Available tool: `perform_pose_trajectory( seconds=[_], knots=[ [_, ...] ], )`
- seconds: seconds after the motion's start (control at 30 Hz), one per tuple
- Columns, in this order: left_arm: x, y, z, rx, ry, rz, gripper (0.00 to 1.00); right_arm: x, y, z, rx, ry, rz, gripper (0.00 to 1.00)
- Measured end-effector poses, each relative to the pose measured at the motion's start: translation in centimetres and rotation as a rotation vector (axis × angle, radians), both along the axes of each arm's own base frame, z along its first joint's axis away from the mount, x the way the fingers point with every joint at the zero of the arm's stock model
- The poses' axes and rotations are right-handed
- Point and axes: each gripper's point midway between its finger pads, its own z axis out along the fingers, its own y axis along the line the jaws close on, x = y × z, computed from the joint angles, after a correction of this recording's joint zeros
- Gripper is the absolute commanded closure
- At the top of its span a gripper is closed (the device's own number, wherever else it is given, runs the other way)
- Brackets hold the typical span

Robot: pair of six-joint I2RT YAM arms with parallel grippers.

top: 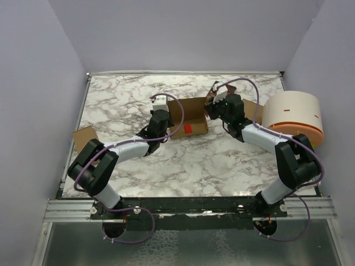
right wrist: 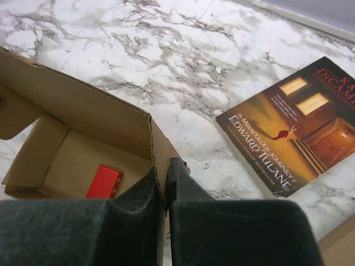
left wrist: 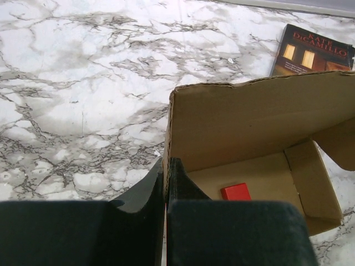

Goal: Fold the paper box

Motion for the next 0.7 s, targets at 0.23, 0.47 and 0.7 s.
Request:
perform_pose_trajectory(
  seconds=[0.23, 0.47, 0.7],
  knots=[
    [0.4, 0.0, -1.1, -0.01, 0.01, 0.022, 1.0, -0.3, 0.0, -1.5, 0.045, 0.027, -0.023, 0.96],
    [0.4, -0.1, -1.0, -0.034, 0.013, 0.033, 1.0, -0.5, 0.1, -1.7, 0.103, 0.059, -0.051, 0.95],
    [0.4, -0.1, -1.1, -0.053, 0.016, 0.043, 1.0, -0.6, 0.1, -1.9, 0.152, 0.098, -0.083, 0.94]
  ],
)
